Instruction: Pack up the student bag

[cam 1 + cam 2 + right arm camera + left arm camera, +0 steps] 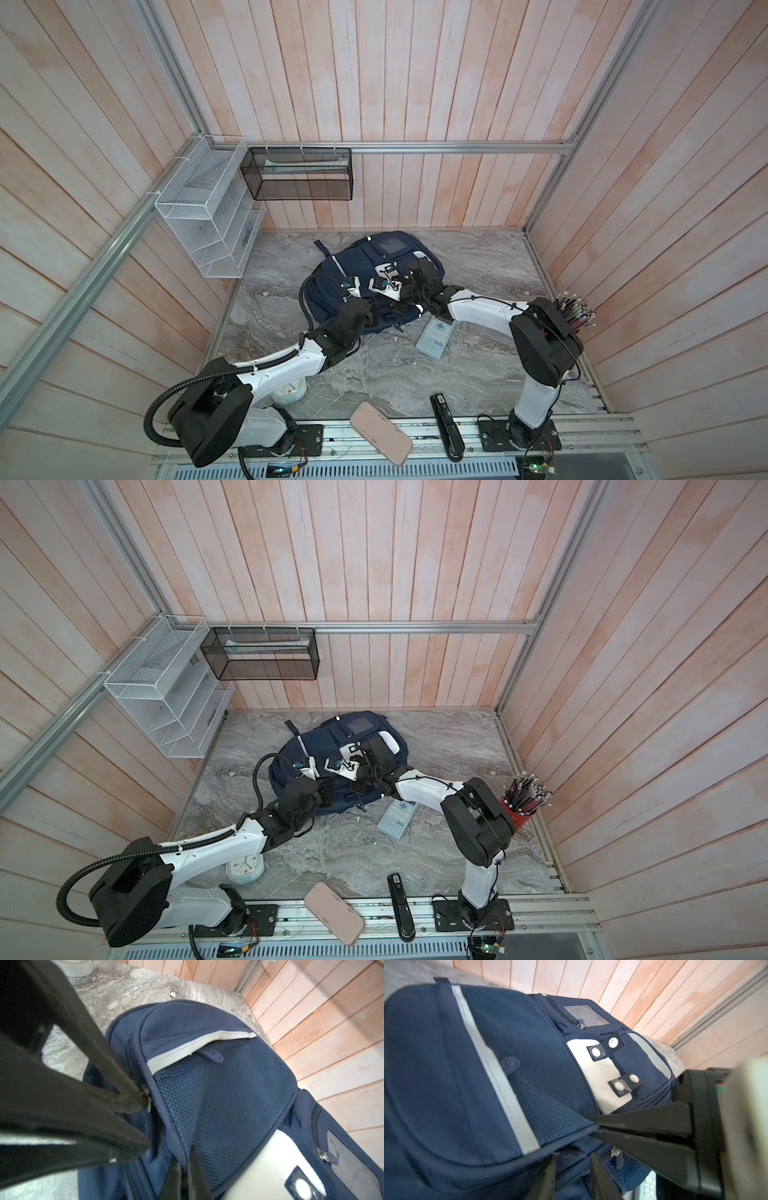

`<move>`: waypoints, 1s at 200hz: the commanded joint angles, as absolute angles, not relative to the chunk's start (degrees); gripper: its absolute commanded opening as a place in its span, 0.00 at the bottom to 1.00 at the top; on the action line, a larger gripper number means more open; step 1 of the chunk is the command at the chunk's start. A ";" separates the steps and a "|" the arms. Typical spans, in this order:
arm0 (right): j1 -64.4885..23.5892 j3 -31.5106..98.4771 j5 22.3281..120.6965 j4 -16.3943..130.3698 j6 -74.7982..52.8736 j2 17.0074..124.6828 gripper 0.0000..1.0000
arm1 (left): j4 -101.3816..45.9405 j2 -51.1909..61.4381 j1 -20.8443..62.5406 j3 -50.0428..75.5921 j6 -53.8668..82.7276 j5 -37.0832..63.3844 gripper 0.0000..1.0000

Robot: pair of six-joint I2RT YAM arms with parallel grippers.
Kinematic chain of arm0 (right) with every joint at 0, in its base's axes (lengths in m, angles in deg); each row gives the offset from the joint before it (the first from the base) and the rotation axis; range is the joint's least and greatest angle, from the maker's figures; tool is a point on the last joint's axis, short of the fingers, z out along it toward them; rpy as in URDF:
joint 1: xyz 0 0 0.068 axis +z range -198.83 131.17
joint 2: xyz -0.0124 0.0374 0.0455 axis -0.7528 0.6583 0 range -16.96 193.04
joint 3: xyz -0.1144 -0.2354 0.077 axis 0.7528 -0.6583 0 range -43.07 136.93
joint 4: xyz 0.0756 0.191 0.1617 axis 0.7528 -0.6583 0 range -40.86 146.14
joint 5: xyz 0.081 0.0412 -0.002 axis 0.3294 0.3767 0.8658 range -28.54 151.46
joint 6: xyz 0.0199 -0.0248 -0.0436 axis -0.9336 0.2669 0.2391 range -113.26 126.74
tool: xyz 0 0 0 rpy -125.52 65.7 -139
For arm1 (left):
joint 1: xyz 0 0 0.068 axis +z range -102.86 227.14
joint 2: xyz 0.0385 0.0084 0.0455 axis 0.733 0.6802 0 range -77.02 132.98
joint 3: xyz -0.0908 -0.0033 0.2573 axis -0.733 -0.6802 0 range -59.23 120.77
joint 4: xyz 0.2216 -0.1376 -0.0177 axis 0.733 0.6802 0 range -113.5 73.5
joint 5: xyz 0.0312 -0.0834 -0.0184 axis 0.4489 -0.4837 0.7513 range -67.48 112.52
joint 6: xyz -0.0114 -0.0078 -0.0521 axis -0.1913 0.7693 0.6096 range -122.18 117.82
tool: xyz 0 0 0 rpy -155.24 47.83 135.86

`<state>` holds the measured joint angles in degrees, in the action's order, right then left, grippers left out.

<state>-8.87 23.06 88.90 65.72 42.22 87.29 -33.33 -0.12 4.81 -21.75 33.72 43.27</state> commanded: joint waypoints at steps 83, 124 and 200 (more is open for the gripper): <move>-7.24 21.85 90.73 65.66 40.76 85.03 0.00 | -21.04 6.13 7.55 -15.02 36.56 49.84 0.00; -7.44 18.88 85.69 63.85 44.03 84.03 0.00 | -19.03 -4.82 16.79 -18.53 34.99 41.03 0.00; -8.26 17.42 78.14 66.50 47.07 86.02 0.00 | -19.67 -6.83 30.77 -17.77 27.50 24.40 0.00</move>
